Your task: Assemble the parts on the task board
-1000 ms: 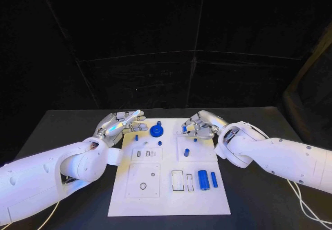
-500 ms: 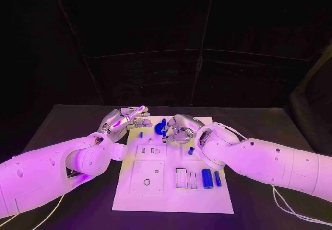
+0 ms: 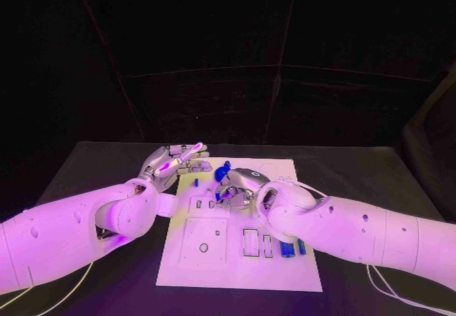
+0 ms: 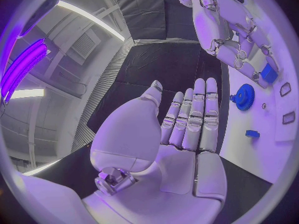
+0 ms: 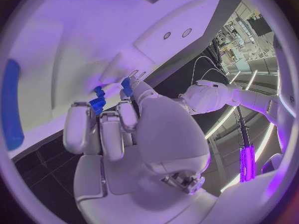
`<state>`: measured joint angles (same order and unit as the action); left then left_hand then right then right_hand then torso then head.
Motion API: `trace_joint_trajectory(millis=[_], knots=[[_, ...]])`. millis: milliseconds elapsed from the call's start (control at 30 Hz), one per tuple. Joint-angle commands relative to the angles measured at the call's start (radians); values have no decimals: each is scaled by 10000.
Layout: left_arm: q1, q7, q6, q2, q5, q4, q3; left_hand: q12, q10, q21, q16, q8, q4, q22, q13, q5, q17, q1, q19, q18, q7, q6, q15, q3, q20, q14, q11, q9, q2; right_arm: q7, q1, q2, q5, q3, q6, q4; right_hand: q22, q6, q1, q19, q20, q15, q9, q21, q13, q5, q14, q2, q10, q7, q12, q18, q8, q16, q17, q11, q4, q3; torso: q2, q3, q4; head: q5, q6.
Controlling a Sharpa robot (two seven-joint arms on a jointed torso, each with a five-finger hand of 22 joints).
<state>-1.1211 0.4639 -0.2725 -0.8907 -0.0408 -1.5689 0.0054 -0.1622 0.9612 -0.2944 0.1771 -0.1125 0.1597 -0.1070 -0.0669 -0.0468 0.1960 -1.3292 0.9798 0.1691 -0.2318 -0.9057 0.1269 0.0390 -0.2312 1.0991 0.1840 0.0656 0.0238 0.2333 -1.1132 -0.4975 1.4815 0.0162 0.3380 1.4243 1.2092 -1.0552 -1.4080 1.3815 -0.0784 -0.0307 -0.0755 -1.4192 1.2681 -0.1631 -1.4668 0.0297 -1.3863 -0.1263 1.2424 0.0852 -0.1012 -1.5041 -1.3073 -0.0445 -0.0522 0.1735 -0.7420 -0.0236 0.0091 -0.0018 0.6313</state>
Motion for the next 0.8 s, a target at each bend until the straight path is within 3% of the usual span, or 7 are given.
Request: trace_joint_trajectory(millis=[33,800], knots=[[-16,118,66,21,46,16,10,-21,24,41,-69,8,-51,15,1,-50,9,16,31,133,-54,22,-3,14,-11,7,-25,9,88,103,42,77,447,4,-259,-27,-9,-115,85,-74,5,-18,-5,6,-11,55,-713,31,29,20,-52,-117,-40,44,-1057,65,23,53,-11,3,-9,-19,18],[-16,79,101,58,46,69,9,-24,23,48,-81,8,-60,20,2,-50,10,11,26,130,-53,23,0,14,-12,-7,-24,9,90,199,204,65,703,10,-641,-62,-19,-83,119,-78,7,-19,8,13,-18,39,-710,-64,38,10,-66,-115,0,54,-1043,62,67,94,4,5,-13,66,199]])
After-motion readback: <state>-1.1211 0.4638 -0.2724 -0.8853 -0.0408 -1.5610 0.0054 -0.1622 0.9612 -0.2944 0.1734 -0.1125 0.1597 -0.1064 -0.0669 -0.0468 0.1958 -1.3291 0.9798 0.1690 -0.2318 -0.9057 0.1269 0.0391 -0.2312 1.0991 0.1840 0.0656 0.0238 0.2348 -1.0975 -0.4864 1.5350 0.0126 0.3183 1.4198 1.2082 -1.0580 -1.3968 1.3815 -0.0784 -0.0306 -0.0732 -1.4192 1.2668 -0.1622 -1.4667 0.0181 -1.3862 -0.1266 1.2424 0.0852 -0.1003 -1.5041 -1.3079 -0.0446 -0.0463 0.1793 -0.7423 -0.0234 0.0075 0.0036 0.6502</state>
